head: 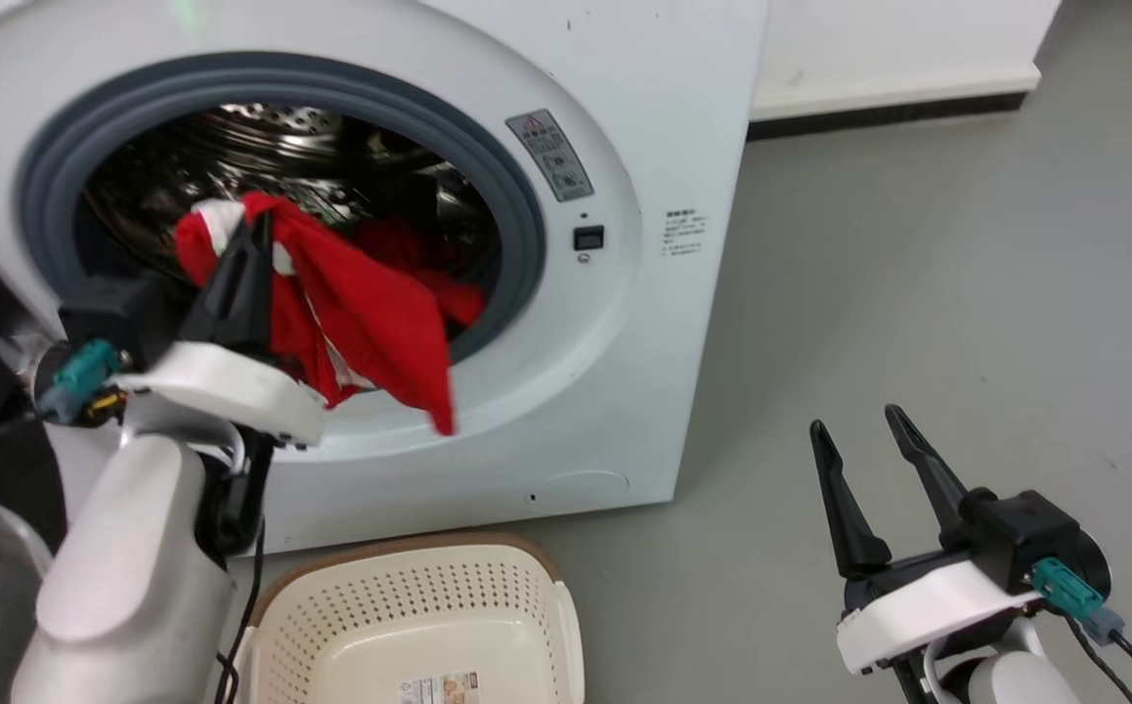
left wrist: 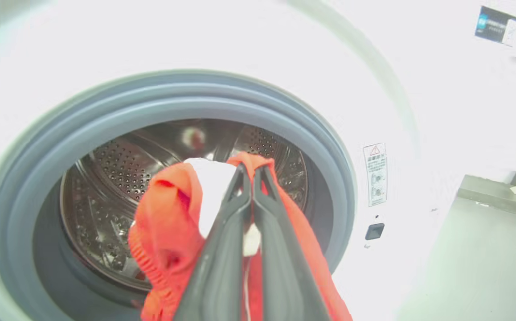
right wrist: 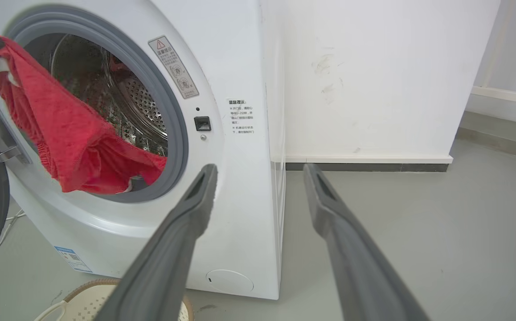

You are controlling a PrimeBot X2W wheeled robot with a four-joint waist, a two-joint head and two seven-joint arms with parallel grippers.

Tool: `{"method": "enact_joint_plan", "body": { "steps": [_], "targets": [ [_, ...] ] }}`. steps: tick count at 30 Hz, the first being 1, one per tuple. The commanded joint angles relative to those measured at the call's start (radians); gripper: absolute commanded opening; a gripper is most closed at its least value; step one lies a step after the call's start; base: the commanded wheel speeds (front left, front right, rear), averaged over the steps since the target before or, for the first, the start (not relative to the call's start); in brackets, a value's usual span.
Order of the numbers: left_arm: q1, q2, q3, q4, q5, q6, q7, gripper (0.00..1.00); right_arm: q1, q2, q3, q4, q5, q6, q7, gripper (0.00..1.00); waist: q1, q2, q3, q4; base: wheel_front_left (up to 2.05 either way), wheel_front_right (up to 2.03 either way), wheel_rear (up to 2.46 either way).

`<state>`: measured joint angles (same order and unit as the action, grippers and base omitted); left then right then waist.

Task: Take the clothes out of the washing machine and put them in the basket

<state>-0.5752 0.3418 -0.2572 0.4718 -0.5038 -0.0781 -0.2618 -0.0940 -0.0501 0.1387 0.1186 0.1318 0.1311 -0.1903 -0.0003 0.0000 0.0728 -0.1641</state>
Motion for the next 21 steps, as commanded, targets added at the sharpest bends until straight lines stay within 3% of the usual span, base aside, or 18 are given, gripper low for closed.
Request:
{"method": "enact_joint_plan", "body": {
  "steps": [1, 13, 17, 21],
  "targets": [
    [0.039, 0.0, -0.005, -0.057, 0.007, 0.016, -0.002, 0.0, 0.018, 0.0, -0.006, -0.012, -0.007, -0.001, 0.006, 1.0, 0.0003, 0.0, -0.031, 0.032, 0.0, 0.0, 0.0],
    [0.367, 0.049, -0.043, -0.612, 0.054, 0.176, 0.159, 0.0, 0.083, 0.0, -0.039, -0.067, -0.019, -0.001, 0.049, 1.0, 0.0003, 0.0, -0.084, 0.123, 0.0, 0.0, 0.0],
    [0.467, 0.049, -0.048, -0.662, 0.041, 0.217, 0.201, 0.0, 0.083, 0.0, -0.036, -0.077, -0.019, -0.001, 0.054, 1.0, 0.0003, 0.0, -0.068, 0.148, 0.0, 0.0, 0.0],
    [0.548, 0.022, -0.094, -0.605, -0.003, 0.205, 0.231, 0.0, 0.064, 0.0, -0.033, -0.09, -0.022, -0.001, 0.054, 1.0, 0.0003, 0.0, -0.025, 0.171, 0.0, 0.0, 0.0]
  ]
}}
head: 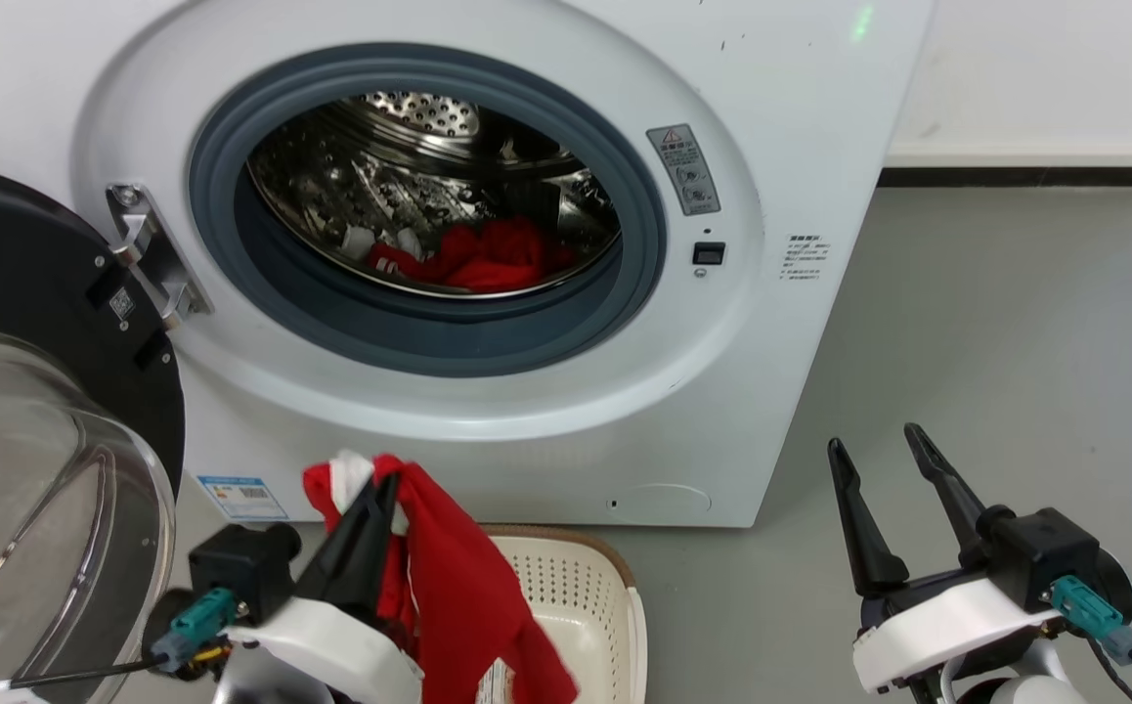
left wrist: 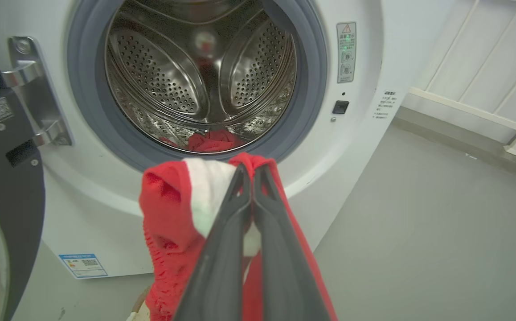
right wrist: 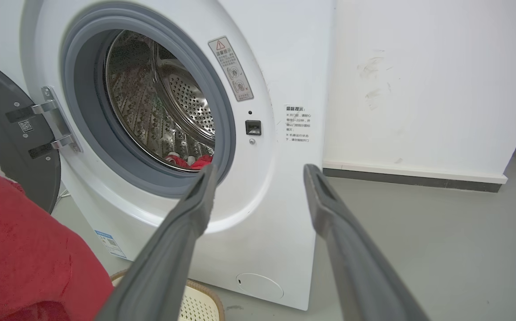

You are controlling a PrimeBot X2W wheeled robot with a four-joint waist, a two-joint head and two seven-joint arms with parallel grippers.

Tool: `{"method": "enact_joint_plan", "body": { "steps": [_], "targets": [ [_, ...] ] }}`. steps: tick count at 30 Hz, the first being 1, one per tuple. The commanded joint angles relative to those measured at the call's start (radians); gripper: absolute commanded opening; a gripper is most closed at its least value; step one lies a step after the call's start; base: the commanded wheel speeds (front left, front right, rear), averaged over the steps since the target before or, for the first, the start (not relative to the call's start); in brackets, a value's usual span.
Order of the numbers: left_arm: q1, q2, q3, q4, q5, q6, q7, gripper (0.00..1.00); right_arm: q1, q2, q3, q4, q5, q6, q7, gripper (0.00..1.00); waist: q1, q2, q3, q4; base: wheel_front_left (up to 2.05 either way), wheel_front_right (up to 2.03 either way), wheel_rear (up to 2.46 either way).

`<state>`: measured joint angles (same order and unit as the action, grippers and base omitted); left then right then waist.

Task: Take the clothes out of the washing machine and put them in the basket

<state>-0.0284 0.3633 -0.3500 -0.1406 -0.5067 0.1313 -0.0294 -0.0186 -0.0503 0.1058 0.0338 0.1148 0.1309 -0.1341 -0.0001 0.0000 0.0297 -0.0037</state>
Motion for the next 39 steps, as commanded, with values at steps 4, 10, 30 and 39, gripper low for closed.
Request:
{"method": "enact_joint_plan", "body": {
  "steps": [4, 10, 30, 39],
  "targets": [
    [0.022, -0.035, -0.026, 0.119, -0.022, -0.015, -0.019, 0.0, -0.028, 0.0, 0.004, -0.008, -0.01, 0.0, -0.002, 1.0, 0.0001, 0.0, 0.064, 0.026, 0.0, 0.0, 0.0],
    [-0.044, -0.09, -0.058, 0.361, -0.019, -0.054, -0.09, 0.0, -0.069, 0.0, 0.024, -0.003, -0.012, 0.0, -0.007, 1.0, 0.0001, 0.0, 0.147, 0.032, 0.0, 0.0, 0.0],
    [-0.506, -0.215, 0.047, 1.127, -0.046, -0.151, -0.237, 0.0, -0.23, 0.0, 0.079, -0.022, -0.036, 0.0, -0.025, 1.0, 0.0001, 0.0, 0.5, -0.074, 0.0, 0.0, 0.0],
    [-0.573, -0.195, 0.094, 1.253, -0.009, -0.156, -0.237, 0.0, -0.273, 0.0, 0.086, -0.027, -0.038, 0.0, -0.046, 1.0, 0.0001, 0.0, 0.637, -0.117, 0.0, 0.0, 0.0]
  ]
}}
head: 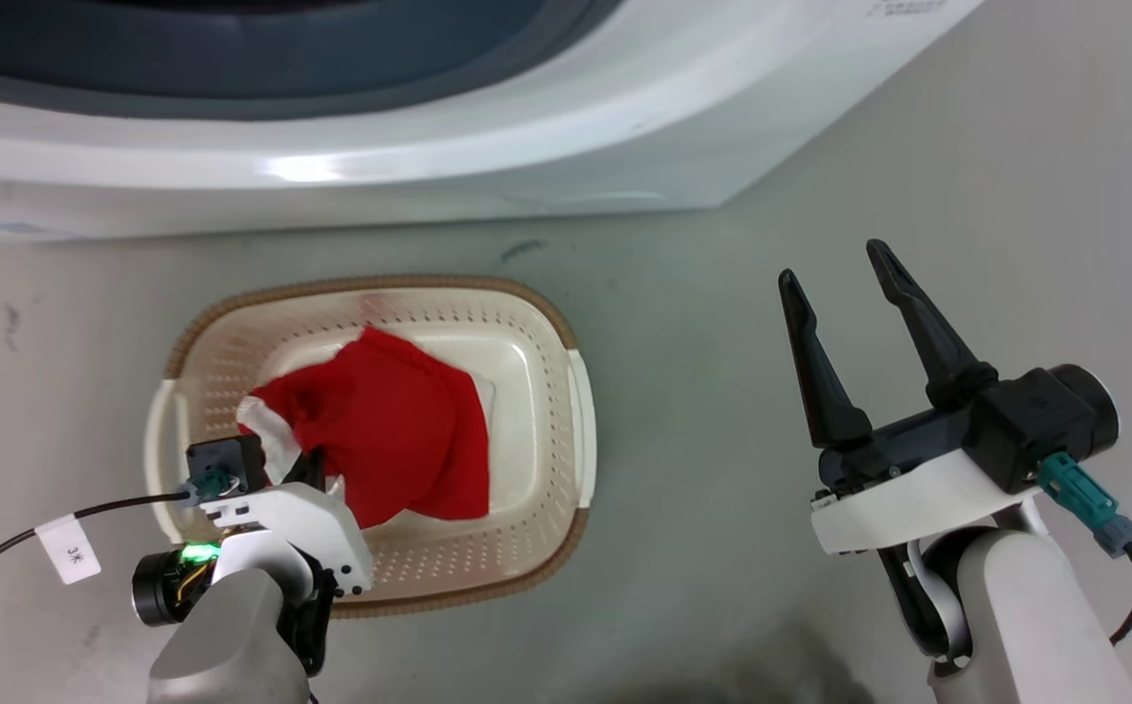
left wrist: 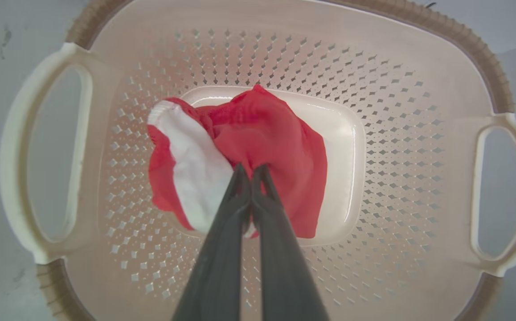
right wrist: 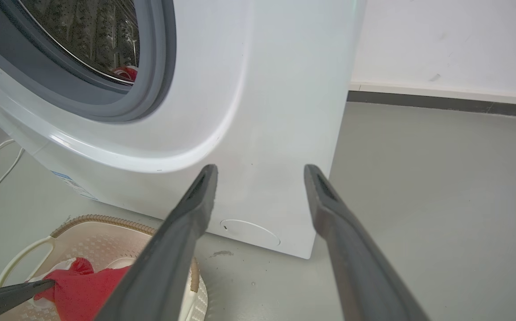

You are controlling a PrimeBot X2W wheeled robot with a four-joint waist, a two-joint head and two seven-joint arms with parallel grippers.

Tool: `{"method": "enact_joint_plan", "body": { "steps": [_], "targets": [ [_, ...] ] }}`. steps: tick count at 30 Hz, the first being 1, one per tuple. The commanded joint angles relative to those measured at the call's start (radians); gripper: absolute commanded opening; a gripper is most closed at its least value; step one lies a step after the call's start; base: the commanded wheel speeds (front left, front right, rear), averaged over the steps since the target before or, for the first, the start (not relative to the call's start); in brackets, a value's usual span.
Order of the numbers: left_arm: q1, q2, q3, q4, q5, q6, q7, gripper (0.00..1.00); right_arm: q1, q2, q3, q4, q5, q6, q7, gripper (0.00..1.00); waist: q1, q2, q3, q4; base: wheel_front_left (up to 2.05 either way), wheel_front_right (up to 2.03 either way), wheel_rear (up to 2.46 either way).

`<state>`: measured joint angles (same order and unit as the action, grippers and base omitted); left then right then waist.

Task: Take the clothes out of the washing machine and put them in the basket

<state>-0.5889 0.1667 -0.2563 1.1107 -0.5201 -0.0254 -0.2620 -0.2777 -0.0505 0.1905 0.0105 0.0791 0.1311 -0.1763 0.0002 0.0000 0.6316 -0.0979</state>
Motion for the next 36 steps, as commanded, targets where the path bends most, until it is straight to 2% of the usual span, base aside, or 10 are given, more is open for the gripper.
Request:
{"method": "enact_joint_plan", "body": {
  "steps": [1, 9, 10, 11, 12, 24, 36],
  "targets": [
    [-0.01, 0.002, 0.008, 0.007, 0.005, 0.001, -0.003, 0.0, -0.017, 0.001, 0.004, -0.003, -0.001, -0.001, -0.006, 1.0, -0.0002, 0.0, 0.044, -0.027, 0.0, 0.0, 0.0],
    [-0.008, -0.004, 0.064, 0.005, 0.02, -0.007, -0.003, 0.0, -0.024, 0.001, 0.004, 0.013, 0.005, -0.001, -0.021, 1.0, -0.0002, 0.0, 0.063, -0.027, 0.0, 0.0, 0.0],
    [-0.006, -0.009, 0.067, 0.003, 0.024, -0.006, -0.003, 0.29, -0.027, 0.001, 0.005, 0.02, 0.005, -0.001, -0.02, 1.0, -0.0002, 0.0, 0.053, -0.024, 0.0, 0.0, 0.0],
    [-0.001, -0.01, 0.07, 0.0, 0.032, -0.007, -0.003, 0.67, -0.028, 0.001, 0.006, 0.026, 0.005, -0.001, -0.022, 1.0, -0.0002, 0.0, 0.041, -0.021, 0.0, 0.0, 0.0],
    [0.004, -0.007, 0.075, -0.004, 0.038, -0.009, -0.003, 1.0, -0.028, 0.001, 0.006, 0.033, 0.005, -0.001, -0.023, 1.0, -0.0002, 0.0, 0.026, -0.019, 0.0, 0.0, 0.0],
    [0.178, -0.039, 0.144, -0.106, 0.121, -0.023, -0.003, 1.0, 0.065, 0.0, -0.013, 0.082, -0.005, -0.001, -0.008, 1.0, -0.0002, 0.0, -0.274, 0.026, 0.0, 0.0, 0.0],
    [0.342, -0.085, 0.241, -0.421, 0.246, -0.017, -0.003, 1.0, 0.162, 0.001, -0.091, 0.066, -0.015, -0.001, 0.027, 1.0, -0.0002, 0.0, -0.443, 0.069, 0.0, 0.0, 0.0]
  ]
}}
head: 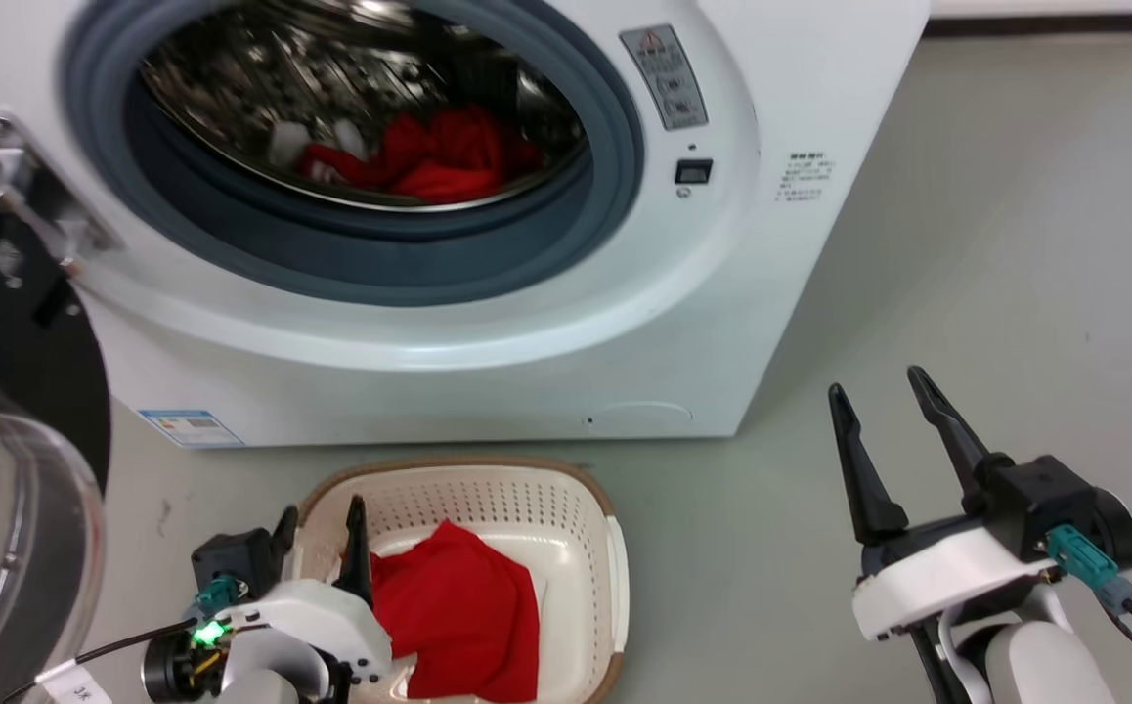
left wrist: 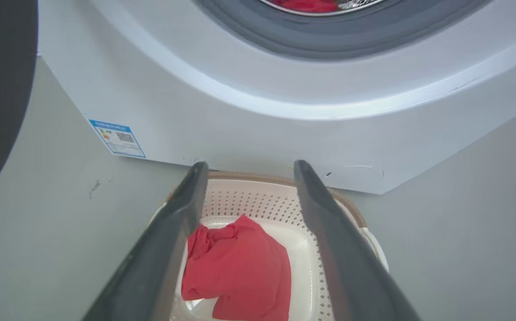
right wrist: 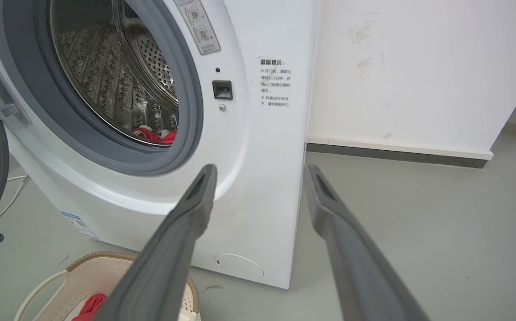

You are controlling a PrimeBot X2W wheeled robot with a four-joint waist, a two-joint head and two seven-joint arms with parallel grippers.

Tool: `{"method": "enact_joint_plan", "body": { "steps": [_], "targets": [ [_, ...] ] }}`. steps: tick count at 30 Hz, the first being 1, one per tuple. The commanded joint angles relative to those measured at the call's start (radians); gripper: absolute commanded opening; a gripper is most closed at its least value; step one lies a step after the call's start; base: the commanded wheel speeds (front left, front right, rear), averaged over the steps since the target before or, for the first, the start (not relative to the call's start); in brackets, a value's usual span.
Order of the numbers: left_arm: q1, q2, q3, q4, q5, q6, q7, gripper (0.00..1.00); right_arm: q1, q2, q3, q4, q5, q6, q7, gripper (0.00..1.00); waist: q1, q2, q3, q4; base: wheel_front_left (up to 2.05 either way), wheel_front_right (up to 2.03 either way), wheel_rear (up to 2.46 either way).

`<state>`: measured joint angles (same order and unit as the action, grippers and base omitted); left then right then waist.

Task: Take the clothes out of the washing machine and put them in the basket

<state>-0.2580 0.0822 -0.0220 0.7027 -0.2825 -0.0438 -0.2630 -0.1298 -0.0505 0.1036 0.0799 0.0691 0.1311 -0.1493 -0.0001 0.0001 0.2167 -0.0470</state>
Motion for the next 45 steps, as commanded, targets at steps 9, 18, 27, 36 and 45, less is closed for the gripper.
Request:
{"method": "enact_joint_plan", "body": {
  "steps": [9, 18, 27, 36, 45],
  "targets": [
    [0.078, -0.024, 0.037, -0.316, 0.116, 0.001, -0.002, 1.0, 0.052, 0.0, -0.058, -0.035, -0.028, -0.001, 0.024, 1.0, 0.0001, -0.0001, -0.074, 0.036, 0.0, 0.0, 0.0],
    [0.016, -0.031, 0.039, -0.451, 0.155, 0.005, -0.002, 1.0, 0.052, 0.0, -0.076, -0.059, -0.031, -0.001, 0.041, 1.0, 0.0001, -0.0001, -0.068, 0.036, 0.0, 0.0, 0.0],
    [-0.157, -0.02, 0.056, -0.389, 0.182, -0.009, -0.003, 1.0, 0.02, 0.0, -0.047, -0.067, -0.013, -0.001, 0.033, 1.0, 0.0001, -0.0001, 0.001, -0.008, 0.0, 0.0, 0.0],
    [-0.385, 0.047, 0.076, -0.212, 0.175, -0.048, -0.003, 1.0, -0.035, 0.0, -0.001, -0.059, 0.016, -0.001, 0.004, 1.0, 0.0001, -0.0001, 0.143, -0.096, 0.0, 0.0, 0.0],
    [-0.64, 0.154, 0.057, 0.032, 0.179, -0.072, -0.001, 1.0, -0.099, 0.001, 0.064, -0.016, 0.059, -0.001, -0.05, 1.0, 0.0001, -0.0001, 0.272, -0.199, 0.0, 0.0, 0.0]
  ]
}}
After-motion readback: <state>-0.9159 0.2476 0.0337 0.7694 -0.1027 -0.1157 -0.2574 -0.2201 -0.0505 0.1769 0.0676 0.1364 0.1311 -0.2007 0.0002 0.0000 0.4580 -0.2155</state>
